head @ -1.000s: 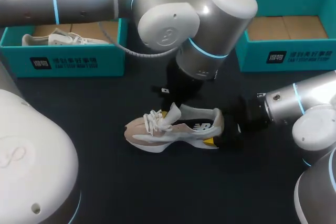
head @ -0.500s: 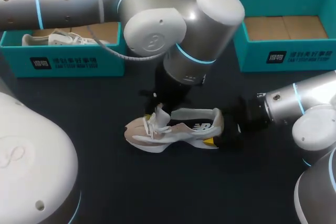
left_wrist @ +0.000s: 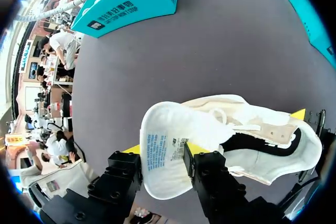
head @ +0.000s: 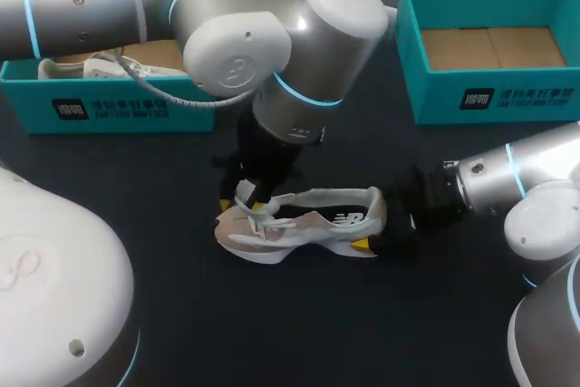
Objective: Take the shoe out of the shoebox, open the shoe tongue, remove and reinsert the insole, then place the shoe into the shoebox
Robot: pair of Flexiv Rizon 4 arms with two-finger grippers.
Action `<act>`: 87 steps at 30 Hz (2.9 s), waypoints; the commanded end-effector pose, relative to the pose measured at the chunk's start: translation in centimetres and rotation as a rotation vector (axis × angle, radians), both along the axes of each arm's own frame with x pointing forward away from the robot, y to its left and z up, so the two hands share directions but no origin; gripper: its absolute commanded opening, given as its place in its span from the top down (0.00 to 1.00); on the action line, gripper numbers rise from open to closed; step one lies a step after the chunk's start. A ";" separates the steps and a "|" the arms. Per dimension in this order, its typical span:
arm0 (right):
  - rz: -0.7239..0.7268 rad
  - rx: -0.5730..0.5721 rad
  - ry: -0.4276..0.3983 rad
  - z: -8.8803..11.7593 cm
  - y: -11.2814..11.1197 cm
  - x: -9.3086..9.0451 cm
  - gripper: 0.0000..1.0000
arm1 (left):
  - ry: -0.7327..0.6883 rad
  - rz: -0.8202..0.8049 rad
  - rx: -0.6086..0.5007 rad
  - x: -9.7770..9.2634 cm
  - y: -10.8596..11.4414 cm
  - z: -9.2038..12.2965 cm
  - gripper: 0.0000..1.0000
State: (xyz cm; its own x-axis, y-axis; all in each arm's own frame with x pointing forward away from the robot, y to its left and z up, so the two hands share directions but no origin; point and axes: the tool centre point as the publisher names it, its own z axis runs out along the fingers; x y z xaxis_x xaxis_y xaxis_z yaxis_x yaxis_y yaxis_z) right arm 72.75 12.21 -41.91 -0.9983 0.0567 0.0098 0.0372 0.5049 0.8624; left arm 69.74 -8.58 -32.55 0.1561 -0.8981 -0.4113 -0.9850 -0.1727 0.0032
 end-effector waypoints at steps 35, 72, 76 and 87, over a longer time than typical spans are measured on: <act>-0.001 -0.003 -0.001 -0.2 0.1 0.1 1.00 | 0.011 -0.005 0.018 0.3 2.5 -0.2 0.00; -0.001 -0.003 -0.001 -0.2 0.1 0.1 1.00 | 0.222 -1.514 -0.475 -1.0 -8.3 13.5 0.00; -0.001 -0.003 -0.001 -0.2 0.1 0.1 1.00 | 0.224 -1.676 -0.523 -1.2 -10.4 14.2 0.00; -0.001 -0.003 -0.001 -0.2 0.1 0.1 1.00 | 0.260 -1.929 -0.665 -0.5 -13.3 15.4 1.00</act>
